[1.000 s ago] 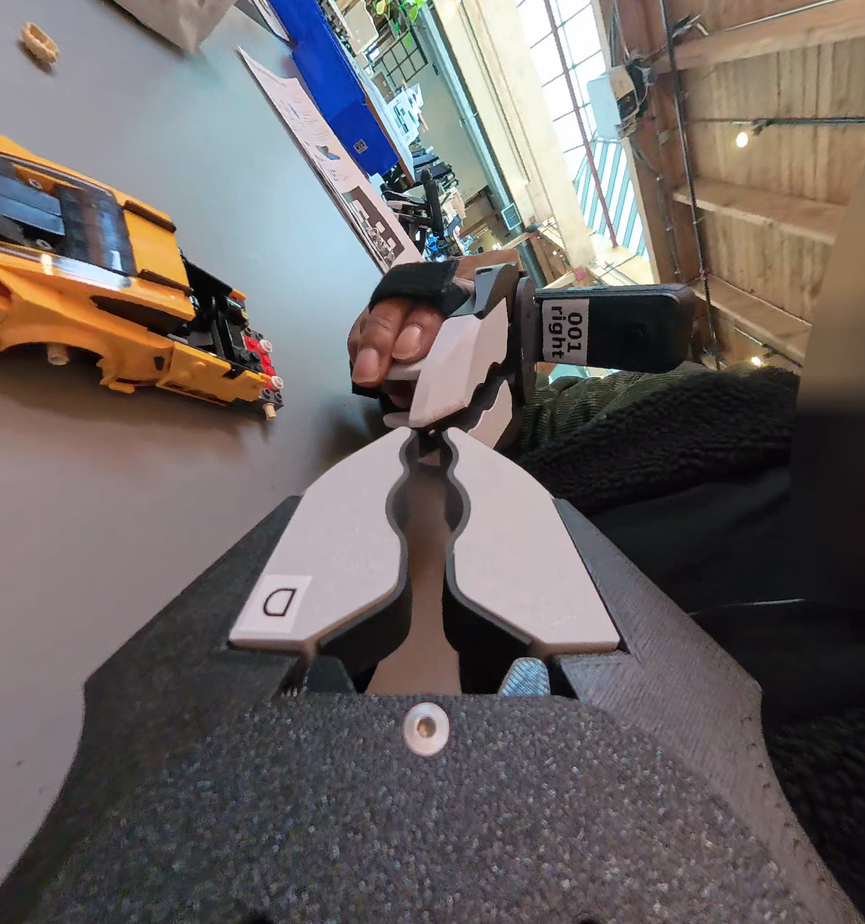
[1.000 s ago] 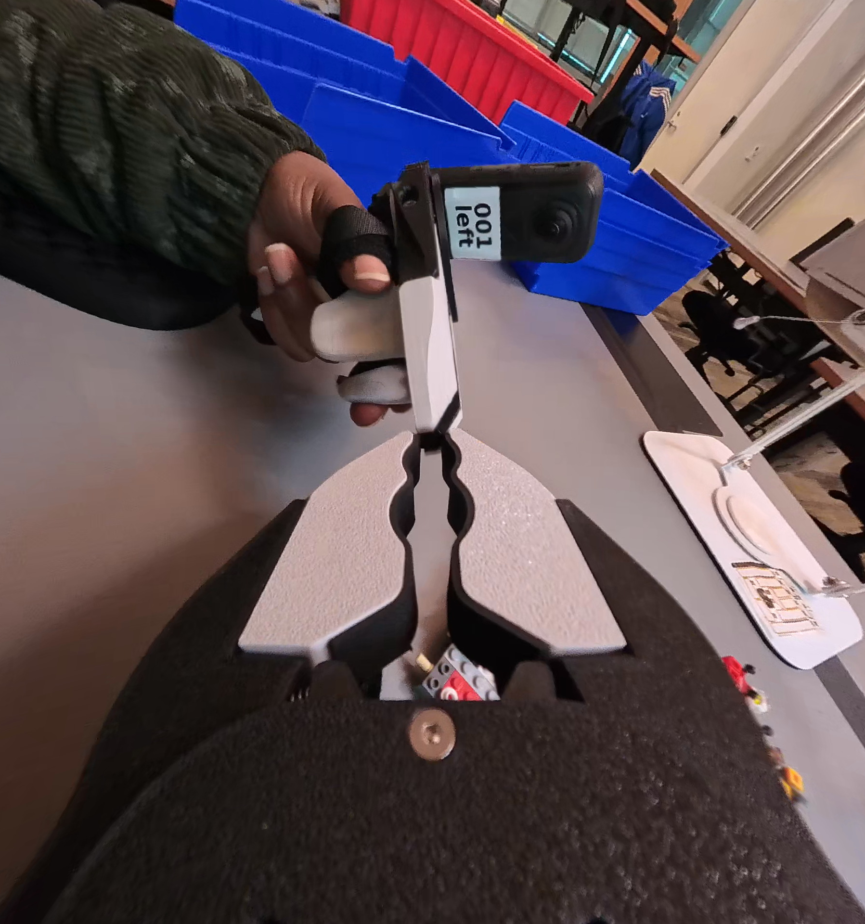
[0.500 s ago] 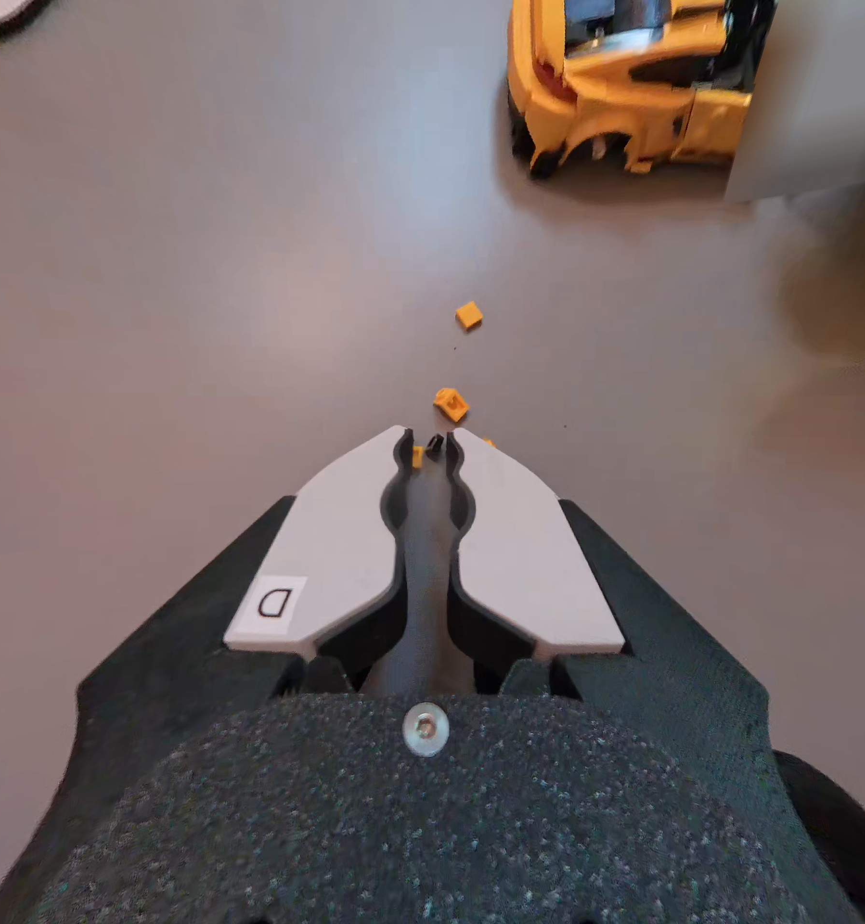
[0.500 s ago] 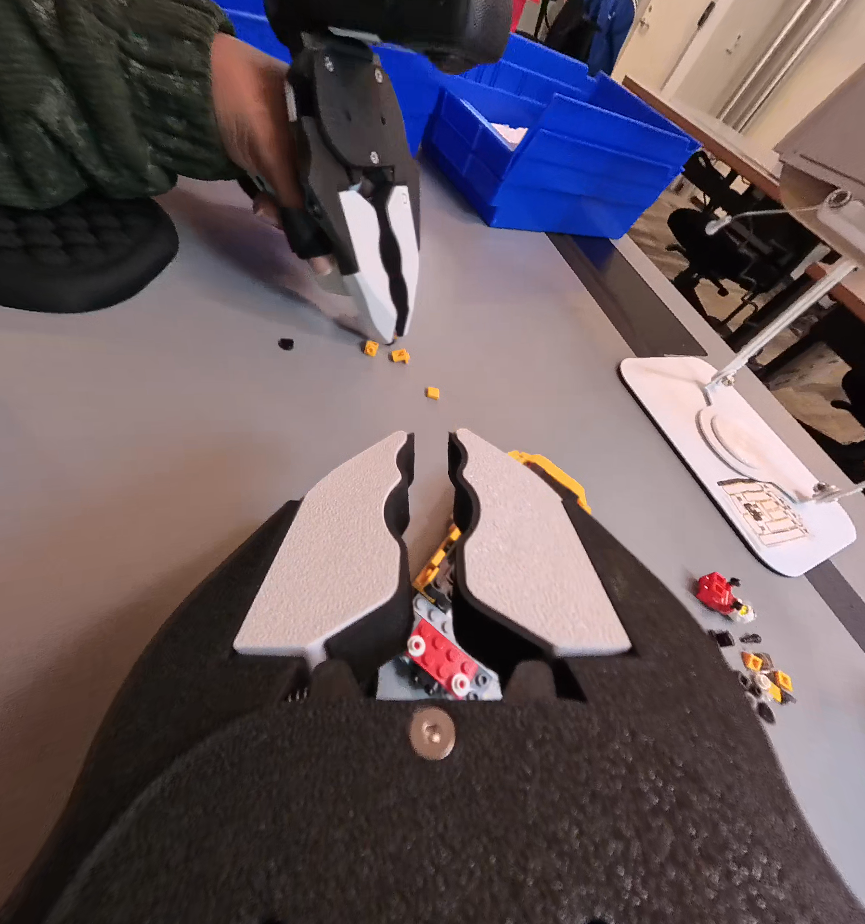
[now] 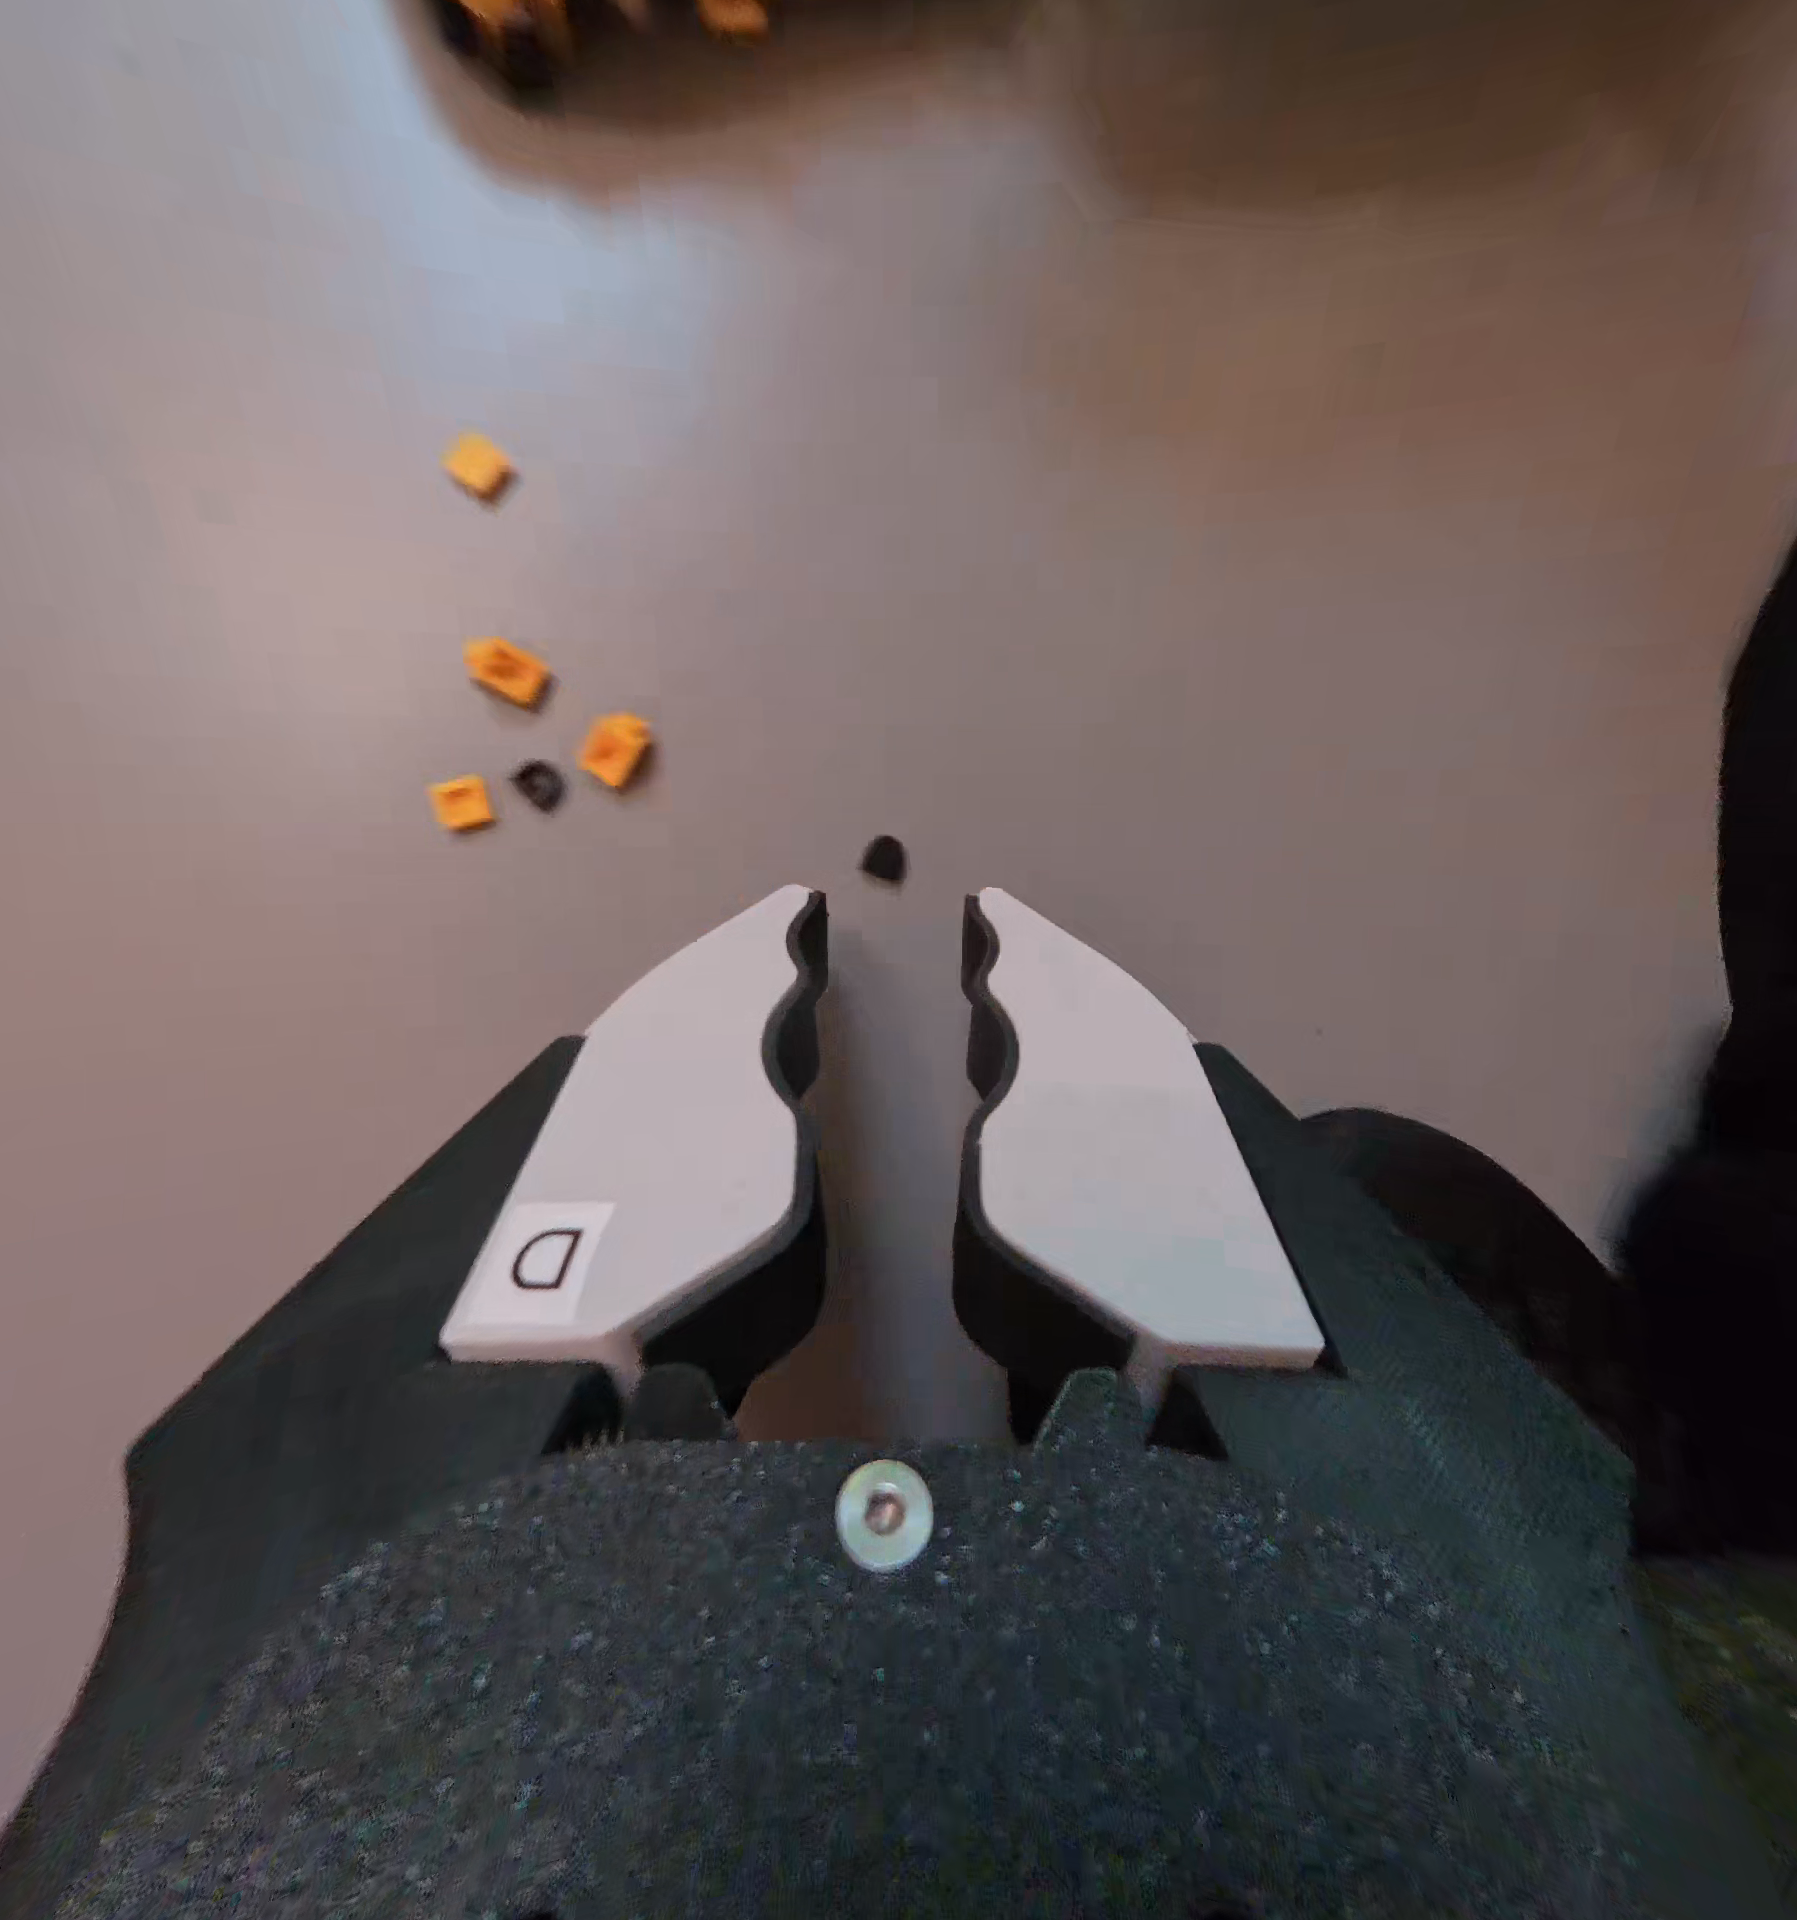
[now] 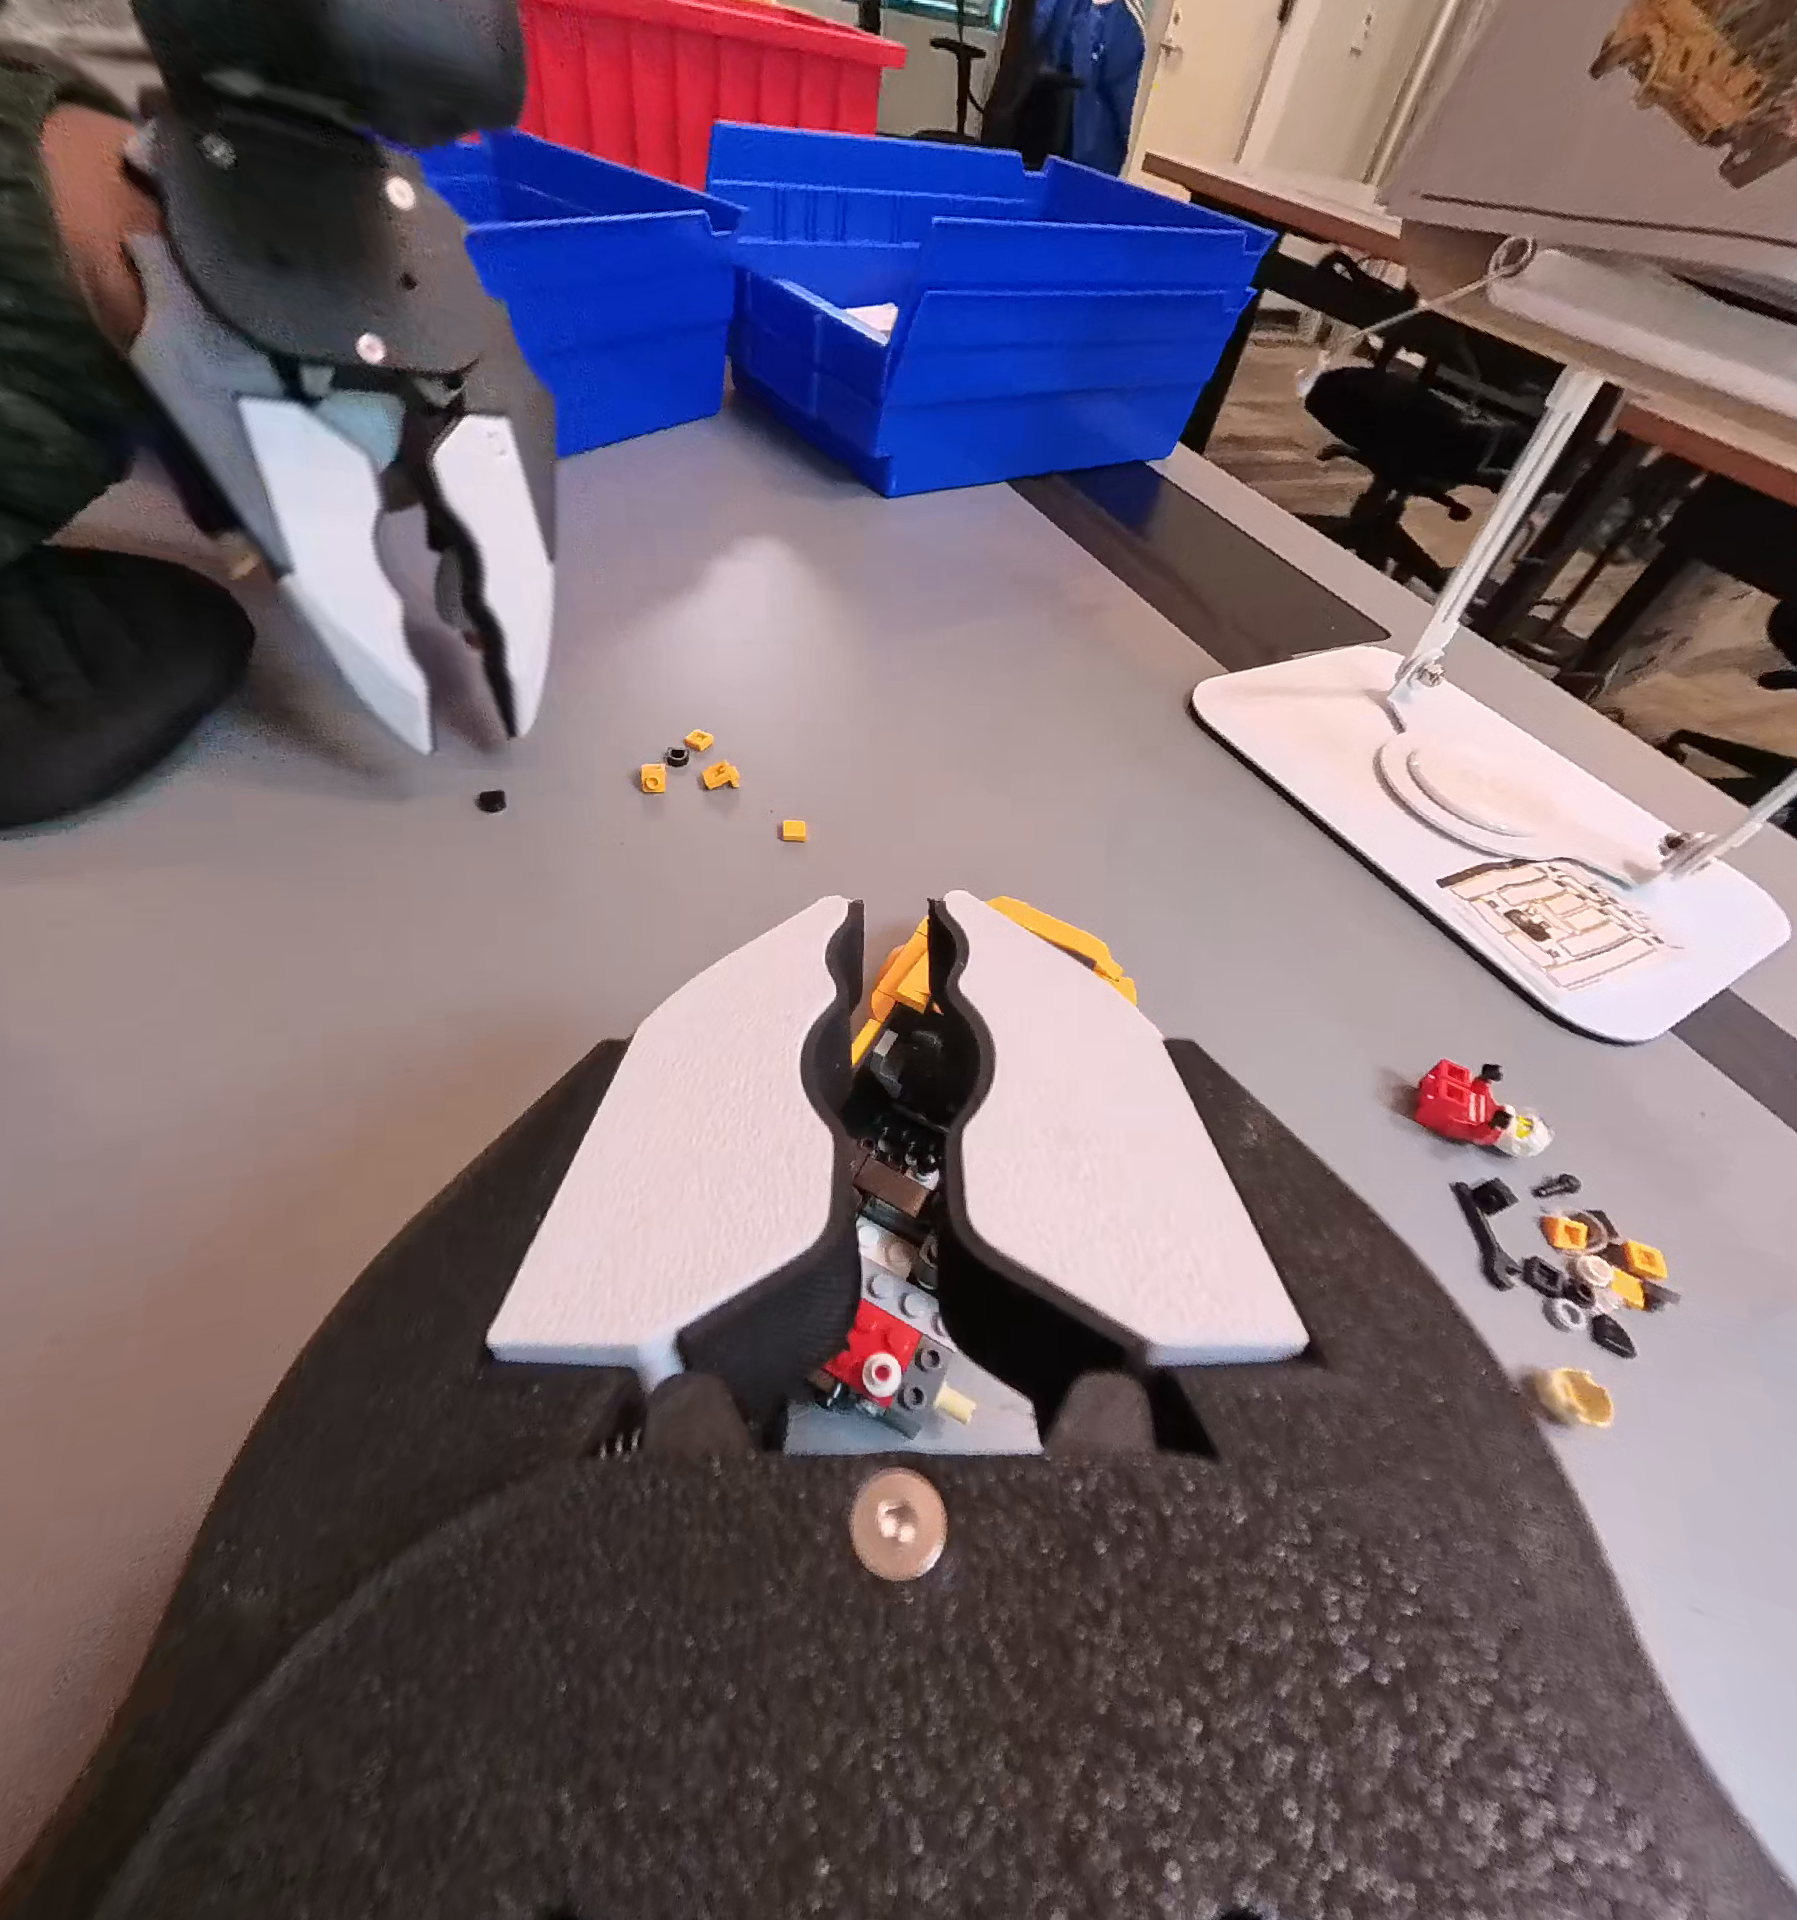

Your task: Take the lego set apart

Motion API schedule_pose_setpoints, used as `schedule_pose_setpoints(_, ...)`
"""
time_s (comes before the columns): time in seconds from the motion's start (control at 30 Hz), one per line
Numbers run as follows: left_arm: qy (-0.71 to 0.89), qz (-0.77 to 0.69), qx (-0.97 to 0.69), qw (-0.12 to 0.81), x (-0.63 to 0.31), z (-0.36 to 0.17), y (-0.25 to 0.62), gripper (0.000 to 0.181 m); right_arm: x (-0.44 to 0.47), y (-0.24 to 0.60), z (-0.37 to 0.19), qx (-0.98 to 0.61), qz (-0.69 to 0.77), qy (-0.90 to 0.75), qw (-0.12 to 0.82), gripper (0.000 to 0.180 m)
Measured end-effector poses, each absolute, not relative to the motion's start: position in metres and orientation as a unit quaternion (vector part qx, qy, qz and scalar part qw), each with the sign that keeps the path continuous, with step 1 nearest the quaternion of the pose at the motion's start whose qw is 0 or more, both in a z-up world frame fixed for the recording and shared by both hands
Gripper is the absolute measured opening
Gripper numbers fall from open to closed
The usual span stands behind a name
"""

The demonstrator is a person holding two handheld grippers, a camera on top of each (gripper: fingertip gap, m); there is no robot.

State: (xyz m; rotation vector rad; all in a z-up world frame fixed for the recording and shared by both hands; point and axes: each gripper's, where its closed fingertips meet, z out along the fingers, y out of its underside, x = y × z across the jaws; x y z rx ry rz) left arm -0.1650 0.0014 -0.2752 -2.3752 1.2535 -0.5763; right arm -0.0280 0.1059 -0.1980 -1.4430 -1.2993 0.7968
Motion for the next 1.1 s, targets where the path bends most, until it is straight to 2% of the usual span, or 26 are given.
schedule_pose_setpoints(0.27, 0.486, -0.147, -0.841, 0.188, -0.160, -0.287, 0.005, 0.019, -0.028, 0.106, -0.200, -0.601, 0.334, -0.533, 0.493, 0.011)
schedule_pose_setpoints(0.4, 0.492, -0.141, -0.838, 0.191, -0.156, -0.290, 0.008, 0.008, -0.028, 0.106, -0.200, -0.601, 0.333, -0.534, 0.493, 0.011)
schedule_pose_setpoints(0.67, 0.419, -0.069, -0.858, 0.290, -0.179, -0.289, 0.065, 0.008, -0.026, 0.109, -0.197, -0.602, 0.333, -0.530, 0.496, 0.011)
schedule_pose_setpoints(0.73, 0.410, -0.055, -0.856, 0.310, -0.183, -0.288, 0.074, 0.008, -0.025, 0.109, -0.197, -0.602, 0.331, -0.530, 0.498, 0.011)
schedule_pose_setpoints(0.83, 0.397, -0.046, -0.856, 0.329, -0.187, -0.285, 0.081, 0.020, -0.024, 0.109, -0.196, -0.602, 0.331, -0.529, 0.498, 0.011)
schedule_pose_setpoints(1.1, 0.399, -0.106, -0.849, 0.332, -0.173, -0.276, 0.071, 0.025, -0.024, 0.110, -0.196, -0.603, 0.334, -0.527, 0.497, 0.010)
